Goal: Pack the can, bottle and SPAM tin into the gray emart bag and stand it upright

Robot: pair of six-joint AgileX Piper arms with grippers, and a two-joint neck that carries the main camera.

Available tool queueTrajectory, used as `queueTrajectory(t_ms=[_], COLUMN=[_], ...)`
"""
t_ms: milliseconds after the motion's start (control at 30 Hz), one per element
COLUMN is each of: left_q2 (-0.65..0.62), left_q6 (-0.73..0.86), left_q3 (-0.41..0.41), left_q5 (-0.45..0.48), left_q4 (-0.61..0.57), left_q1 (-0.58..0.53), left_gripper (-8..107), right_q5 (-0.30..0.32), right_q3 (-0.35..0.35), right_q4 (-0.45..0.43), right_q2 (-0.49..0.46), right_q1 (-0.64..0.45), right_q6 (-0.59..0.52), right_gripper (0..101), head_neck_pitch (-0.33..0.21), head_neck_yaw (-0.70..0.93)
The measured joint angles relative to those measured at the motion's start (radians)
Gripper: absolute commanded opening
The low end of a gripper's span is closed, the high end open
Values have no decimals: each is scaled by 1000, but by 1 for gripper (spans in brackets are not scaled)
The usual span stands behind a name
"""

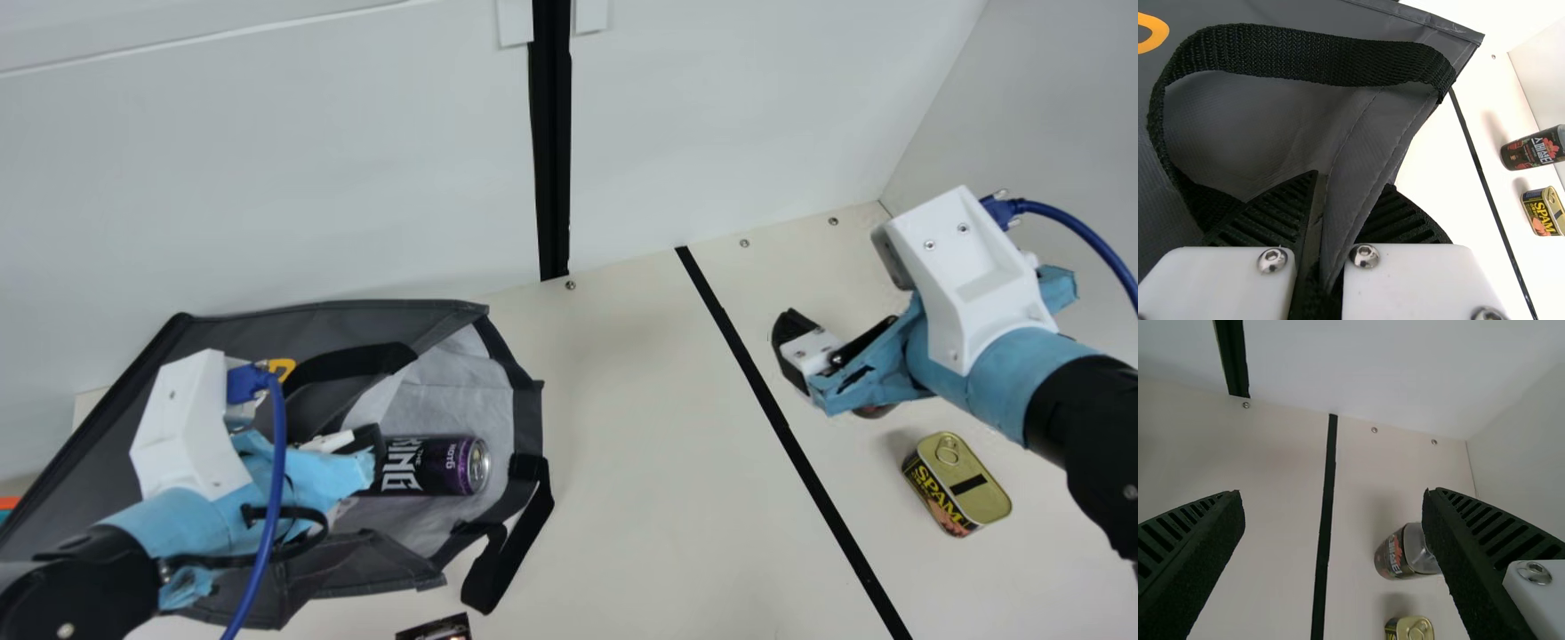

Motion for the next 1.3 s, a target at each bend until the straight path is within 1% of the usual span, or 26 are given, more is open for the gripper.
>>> queueTrajectory(t_ms=[233,567,733,900,967,1033,1167,1300], left_q2=[0,0,0,0,0,0,0,0], left_q6=[0,0,0,0,0,0,0,0], left_q3=[0,0,0,0,0,0,0,0], left_q5=[0,0,0,0,0,0,0,0], left_q4=[0,0,0,0,0,0,0,0], left_q1=[0,0,0,0,0,0,0,0], left_gripper=[-8,-8,-8,-8,-8,-8,-8,-8], right_q5=[80,200,262,329,355,364,363,364], right_q3=[-66,-154,-186,-209,-211,-194,-157,-130], right_q4=[-91,-168,-218,-271,-292,-310,-332,-339], right_q2=[12,11,-5,-24,-32,-41,-59,-74], right_q1=[-12,-47,-39,-8,7,14,15,1], right_q6=[93,176,240,314,347,377,420,433], right_gripper=[95,95,95,95,95,95,95,95], head_neck_pitch=[0,0,0,0,0,0,0,0], head_neck_yaw=[0,0,-2,-2,0,0,0,-2])
